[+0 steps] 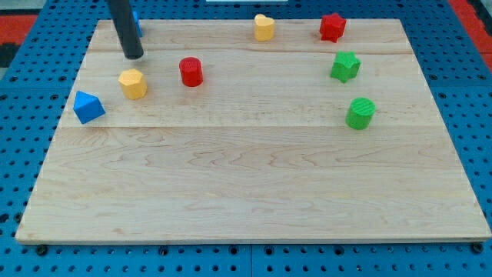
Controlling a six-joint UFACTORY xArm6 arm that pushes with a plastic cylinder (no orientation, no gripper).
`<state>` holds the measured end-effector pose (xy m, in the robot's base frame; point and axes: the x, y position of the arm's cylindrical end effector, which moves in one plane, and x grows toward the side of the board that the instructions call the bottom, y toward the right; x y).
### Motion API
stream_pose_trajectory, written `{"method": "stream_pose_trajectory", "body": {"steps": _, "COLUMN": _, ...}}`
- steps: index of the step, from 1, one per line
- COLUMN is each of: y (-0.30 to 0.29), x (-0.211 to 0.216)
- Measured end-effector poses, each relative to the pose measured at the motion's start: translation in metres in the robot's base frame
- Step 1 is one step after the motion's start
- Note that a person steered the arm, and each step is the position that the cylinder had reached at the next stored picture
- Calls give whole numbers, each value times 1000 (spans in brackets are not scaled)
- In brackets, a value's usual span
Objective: Push the yellow hexagon to the bottom right
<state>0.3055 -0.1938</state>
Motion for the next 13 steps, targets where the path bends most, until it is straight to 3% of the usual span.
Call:
{"method": "stream_pose_trajectory", "body": {"steps": 1, "y": 15, "x": 42}}
{"method": "stream_pose_trajectory", "body": {"steps": 3, "y": -26, "x": 61}}
{"method": "stream_pose_trajectory", "body": {"steps": 5, "y": 138, "x": 146}}
{"method": "stream_pose_trajectory", "body": {"steps": 7, "y": 63, "x": 75}}
{"method": "stream_pose_trajectory", "body": {"steps": 8, "y": 39, "x": 115}}
{"method": "stream_pose_trajectory", "body": {"steps": 9, "y": 103, "x": 156}}
{"method": "stream_pose_trajectory", "body": {"steps": 10, "y": 204, "x": 198}}
{"method": "stream_pose_trajectory", "body": {"steps": 11, "y": 208, "x": 207}}
{"method": "stream_pose_trajectory", "body": {"steps": 12, "y": 110, "x": 193}}
{"method": "stream_pose_trajectory", "body": {"steps": 13, "y": 135, "x": 239}}
